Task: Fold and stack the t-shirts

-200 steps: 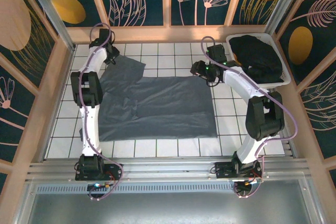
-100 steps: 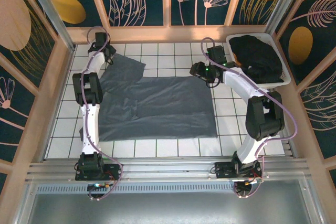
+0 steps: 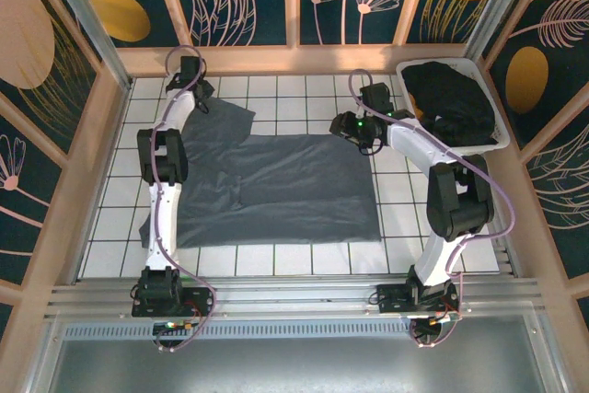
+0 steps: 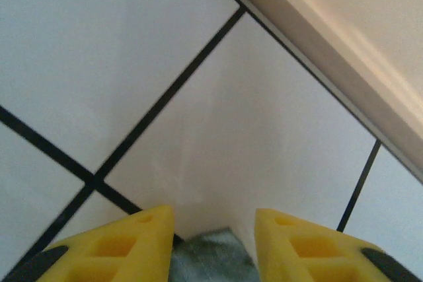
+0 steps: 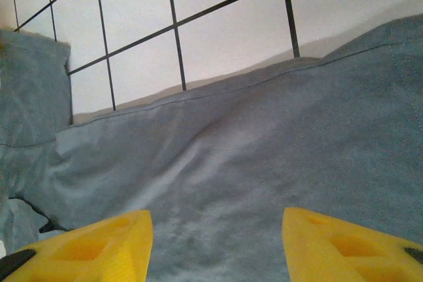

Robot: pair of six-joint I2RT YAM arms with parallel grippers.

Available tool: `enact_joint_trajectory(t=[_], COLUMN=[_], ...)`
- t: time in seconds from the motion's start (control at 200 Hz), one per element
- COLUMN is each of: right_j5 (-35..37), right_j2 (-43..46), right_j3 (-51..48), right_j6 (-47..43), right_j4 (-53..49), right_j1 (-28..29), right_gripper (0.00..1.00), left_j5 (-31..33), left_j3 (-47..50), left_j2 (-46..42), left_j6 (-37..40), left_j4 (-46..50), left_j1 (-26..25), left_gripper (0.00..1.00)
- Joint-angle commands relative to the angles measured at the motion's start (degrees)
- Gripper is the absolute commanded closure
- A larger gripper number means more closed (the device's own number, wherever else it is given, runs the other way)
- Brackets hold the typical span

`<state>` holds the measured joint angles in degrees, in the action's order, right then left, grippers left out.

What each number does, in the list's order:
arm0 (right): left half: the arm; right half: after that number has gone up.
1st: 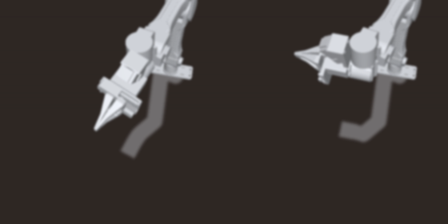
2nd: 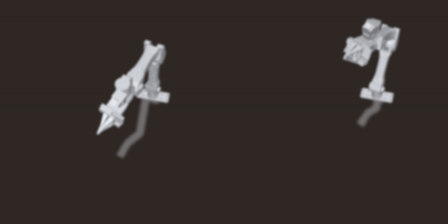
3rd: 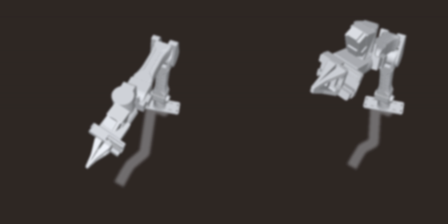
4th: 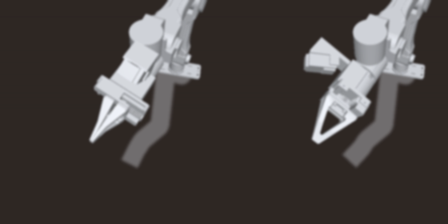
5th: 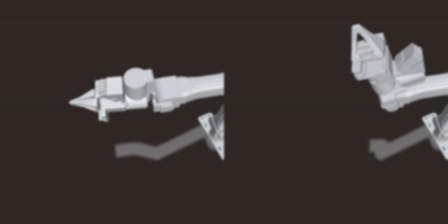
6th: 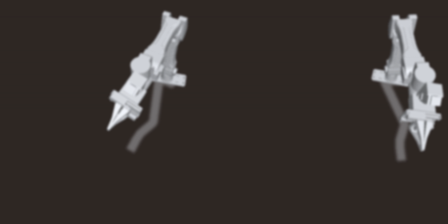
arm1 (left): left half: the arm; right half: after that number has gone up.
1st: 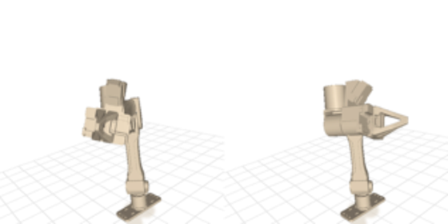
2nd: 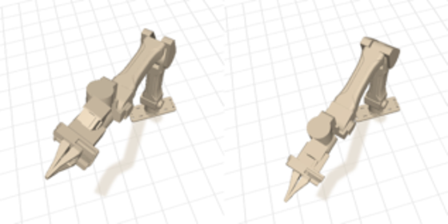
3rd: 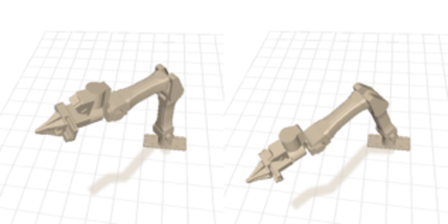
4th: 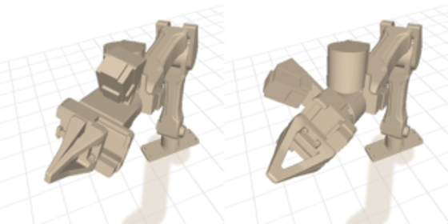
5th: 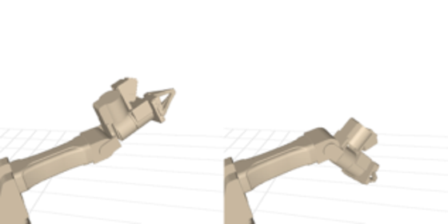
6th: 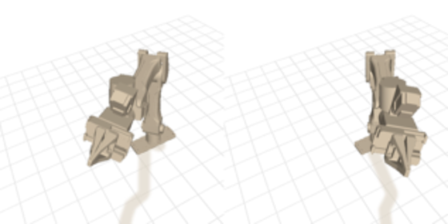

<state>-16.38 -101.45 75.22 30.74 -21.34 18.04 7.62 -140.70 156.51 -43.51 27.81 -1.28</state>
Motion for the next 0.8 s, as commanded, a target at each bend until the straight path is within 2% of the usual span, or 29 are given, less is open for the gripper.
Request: enact_joint_trajectory(t=[0.0,0.12,0.19,0.395,0.616,0.796], right_j5=[-0.7,-0.4,-0.2,1.5,9.2,12.6], right_j2=[-0.1,0.2,0.2,0.3,-3.3,-8.7], right_j3=[0.9,-0.1,-0.5,-1.1,2.0,6.6], right_j6=[1.0,1.5,1.9,2.5,6.1,6.2], right_j4=[1.9,2.4,2.5,2.4,-3.5,-4.7], right_j1=[0.0,0.3,0.6,0.9,-1.2,-4.6], right_gripper=[0.45,0.45,0.45,0.46,0.48,0.51], left_j5=[2.7,3.4,3.2,2.1,3.5,-0.3], left_j3=[-1.1,-1.7,-1.8,-2.2,-2.0,3.4], left_j2=[2.7,3.7,4.3,4.8,-1.4,-9.5], left_j6=[0.0,0.9,1.7,2.8,4.5,5.2], left_j4=[11.5,15.6,17.2,18.6,16.1,9.8], left_j1=[-2.1,-2.4,-2.7,-2.9,-2.9,-2.8], left_gripper=[0.65,0.67,0.73,1.00,1.00,1.00])
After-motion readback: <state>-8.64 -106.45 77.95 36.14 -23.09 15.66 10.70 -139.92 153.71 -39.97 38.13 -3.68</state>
